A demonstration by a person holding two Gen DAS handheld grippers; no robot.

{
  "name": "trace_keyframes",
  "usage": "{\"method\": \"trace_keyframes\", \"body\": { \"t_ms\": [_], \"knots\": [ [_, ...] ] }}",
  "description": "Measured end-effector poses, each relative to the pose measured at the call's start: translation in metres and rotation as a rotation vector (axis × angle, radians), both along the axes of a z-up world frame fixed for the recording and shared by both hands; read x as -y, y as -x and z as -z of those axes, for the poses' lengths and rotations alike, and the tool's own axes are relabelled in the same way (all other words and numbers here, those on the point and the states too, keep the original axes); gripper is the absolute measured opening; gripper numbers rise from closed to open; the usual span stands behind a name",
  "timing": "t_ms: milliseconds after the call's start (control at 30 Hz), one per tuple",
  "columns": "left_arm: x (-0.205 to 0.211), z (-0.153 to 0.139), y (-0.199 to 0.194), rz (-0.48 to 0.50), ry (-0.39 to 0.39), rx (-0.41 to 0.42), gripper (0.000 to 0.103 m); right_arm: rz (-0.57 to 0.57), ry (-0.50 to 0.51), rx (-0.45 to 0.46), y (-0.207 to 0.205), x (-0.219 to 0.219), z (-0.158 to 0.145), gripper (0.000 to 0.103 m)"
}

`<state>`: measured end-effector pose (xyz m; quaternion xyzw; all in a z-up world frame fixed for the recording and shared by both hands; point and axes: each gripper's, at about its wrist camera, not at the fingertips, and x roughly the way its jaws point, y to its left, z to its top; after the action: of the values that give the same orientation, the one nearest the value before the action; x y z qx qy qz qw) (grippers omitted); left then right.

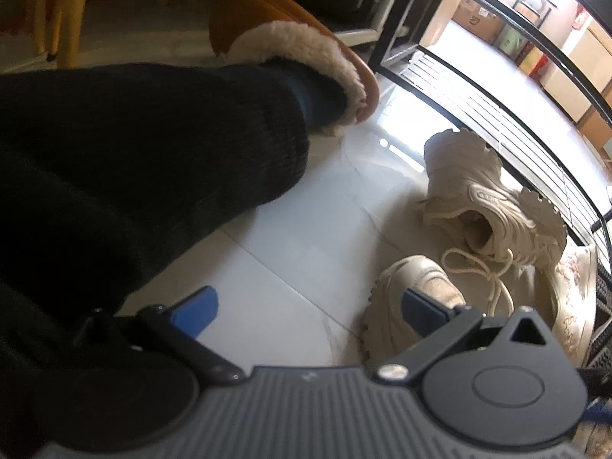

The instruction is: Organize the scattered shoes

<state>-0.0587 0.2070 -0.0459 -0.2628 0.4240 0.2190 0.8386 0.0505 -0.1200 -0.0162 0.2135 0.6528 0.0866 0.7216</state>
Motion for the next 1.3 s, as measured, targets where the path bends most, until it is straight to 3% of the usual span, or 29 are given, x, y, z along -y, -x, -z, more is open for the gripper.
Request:
{"method": "trace_keyframes", "body": {
  "t_ms": [100,200,300,433,500,533,633,733,767,833,1033,1133,1167,1300],
  "knots": [
    [-0.002,0.0,0.001,-0.01,0.016,0.004,0.102,0.246,-0.007,-0.172,0.023,0.024,0.019,0.103],
    [0.0,-0.002,0.001,0.003,0.016,0.019,0.102,0.342,-0.061,-0.23,0.044,0.025,0.031,0.103],
    [0.003,-0.007,0.002,0.024,-0.001,0.042,0.102,0.442,-0.137,-0.221,0.057,0.024,0.035,0.103],
    [-0.001,-0.007,0.003,0.011,0.008,0.041,0.102,0.501,-0.035,-0.154,0.06,0.02,0.038,0.101],
    [-0.003,-0.006,0.003,0.0,0.024,0.032,0.102,0.486,0.028,-0.111,0.062,0.016,0.04,0.084],
    [-0.004,-0.004,0.003,-0.007,0.033,0.025,0.102,0.413,0.013,-0.098,0.059,0.011,0.045,0.07],
    [-0.005,-0.004,0.002,-0.012,0.041,0.022,0.102,0.37,0.034,-0.081,0.057,0.008,0.046,0.061],
    [-0.005,-0.005,0.002,-0.006,0.035,0.03,0.102,0.32,0.074,-0.055,0.054,0.005,0.045,0.046],
    [-0.004,-0.004,0.002,-0.006,0.034,0.031,0.102,0.275,0.097,-0.025,0.052,0.003,0.045,0.043],
    [-0.004,-0.004,0.002,-0.004,0.032,0.032,0.102,0.073,0.166,0.078,0.047,-0.012,0.036,0.034],
    [-0.004,-0.005,0.003,-0.008,0.024,0.035,0.102,-0.37,0.284,0.17,0.031,-0.04,0.029,0.032],
    [-0.006,-0.003,0.003,-0.017,0.026,0.028,0.102,-0.507,0.302,0.189,0.027,-0.047,0.029,0.031],
    [-0.006,-0.003,0.003,-0.017,0.028,0.025,0.102,-0.631,0.332,0.224,0.024,-0.054,0.028,0.029],
    [-0.005,-0.003,0.003,-0.012,0.024,0.026,0.102,-0.831,0.524,0.385,0.018,-0.075,0.023,0.027]
  ]
}}
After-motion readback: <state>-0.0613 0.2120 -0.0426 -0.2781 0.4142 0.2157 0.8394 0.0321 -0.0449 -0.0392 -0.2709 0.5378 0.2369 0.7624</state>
